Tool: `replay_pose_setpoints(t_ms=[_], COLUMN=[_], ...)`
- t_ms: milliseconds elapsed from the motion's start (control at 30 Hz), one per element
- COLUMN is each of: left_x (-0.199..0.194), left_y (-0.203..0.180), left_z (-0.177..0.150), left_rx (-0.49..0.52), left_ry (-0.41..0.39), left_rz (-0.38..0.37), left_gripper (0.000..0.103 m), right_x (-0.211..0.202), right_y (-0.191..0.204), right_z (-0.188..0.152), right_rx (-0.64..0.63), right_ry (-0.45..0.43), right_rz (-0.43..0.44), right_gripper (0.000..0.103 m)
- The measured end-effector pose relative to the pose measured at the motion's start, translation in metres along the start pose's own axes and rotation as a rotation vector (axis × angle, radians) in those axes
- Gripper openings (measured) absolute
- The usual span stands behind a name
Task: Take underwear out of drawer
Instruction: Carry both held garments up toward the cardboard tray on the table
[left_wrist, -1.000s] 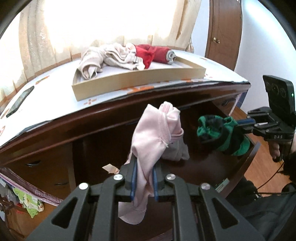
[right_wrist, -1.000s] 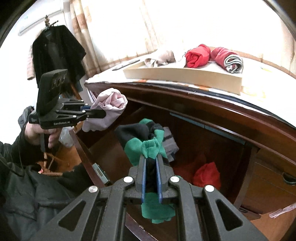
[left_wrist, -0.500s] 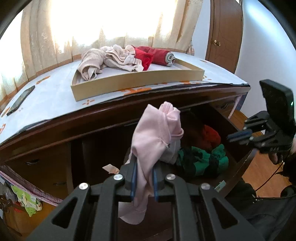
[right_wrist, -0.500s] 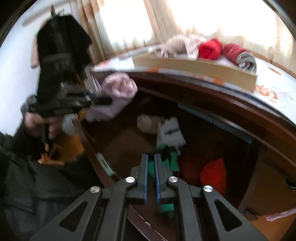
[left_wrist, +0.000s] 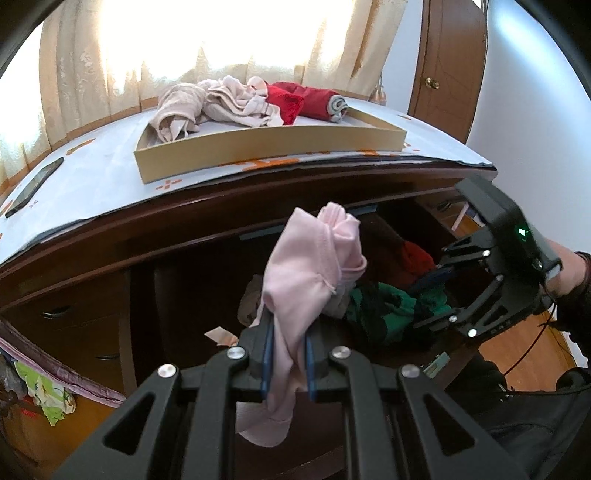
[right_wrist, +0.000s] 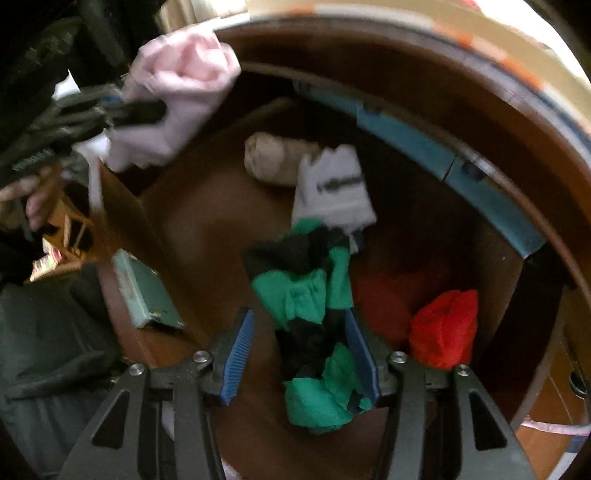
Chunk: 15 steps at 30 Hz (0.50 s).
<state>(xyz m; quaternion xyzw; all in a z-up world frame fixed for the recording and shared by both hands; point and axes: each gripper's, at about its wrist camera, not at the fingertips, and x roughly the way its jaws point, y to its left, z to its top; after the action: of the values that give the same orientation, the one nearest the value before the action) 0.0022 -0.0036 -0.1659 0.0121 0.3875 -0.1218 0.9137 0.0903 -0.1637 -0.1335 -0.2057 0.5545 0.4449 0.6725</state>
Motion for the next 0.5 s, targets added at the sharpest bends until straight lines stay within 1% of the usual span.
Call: replay_pose_setpoints(t_ms=[33, 200, 233, 267, 300, 333, 367, 400, 433, 500], left_x=[0.0, 0.001, 0.001, 0.001, 0.001, 0.001, 0.0, 0.0, -0.001, -0.002], left_y=[0.0, 0.0, -0.001, -0.001, 0.0, 0.0, 0.0, 0.0, 0.001, 0.002], left_z=[0.0, 0.0, 0.0, 0.0, 0.0, 0.0, 0.0, 0.0, 0.0, 0.0], left_rx=[0.002, 0.004, 0.004, 0.003, 0.002, 0.0, -0.002, -0.004, -0.006, -0.009], left_ry=[0.001, 0.005, 0.006, 0.005, 0.005, 0.004, 0.003, 0.001, -0.002, -0.009], left_rz=[-0.001, -0.004, -0.006, -0.006, -0.006, -0.007, -0.006, -0.006, -0.005, -0.004], left_gripper=[0.011, 0.011, 0.011, 0.011, 0.011, 0.011, 0.011, 0.011, 0.011, 0.011], right_x=[0.003, 0.013, 0.014, 0.014, 0.014, 0.013, 0.011, 0.008, 0.004, -0.004], right_y=[-0.004, -0.018, -0.02, -0.02, -0.021, -0.02, -0.015, -0.011, -0.005, 0.002], right_z=[0.001, 0.005, 0.005, 0.006, 0.006, 0.005, 0.004, 0.003, 0.001, -0.003], right_rx=[0.016, 0.053, 0.062, 0.065, 0.056, 0.044, 0.031, 0.014, -0.004, -0.025], right_ry=[0.008, 0.073, 0.078, 0.08, 0.081, 0.076, 0.061, 0.044, 0.017, -0.043], right_rz=[0.035, 0.12, 0.124, 0.108, 0.085, 0.08, 0.081, 0.07, 0.047, 0.039], right_gripper=[0.054, 0.054, 0.049, 0.043, 0.025, 0.018, 0.015, 0.01, 0.009, 0.008])
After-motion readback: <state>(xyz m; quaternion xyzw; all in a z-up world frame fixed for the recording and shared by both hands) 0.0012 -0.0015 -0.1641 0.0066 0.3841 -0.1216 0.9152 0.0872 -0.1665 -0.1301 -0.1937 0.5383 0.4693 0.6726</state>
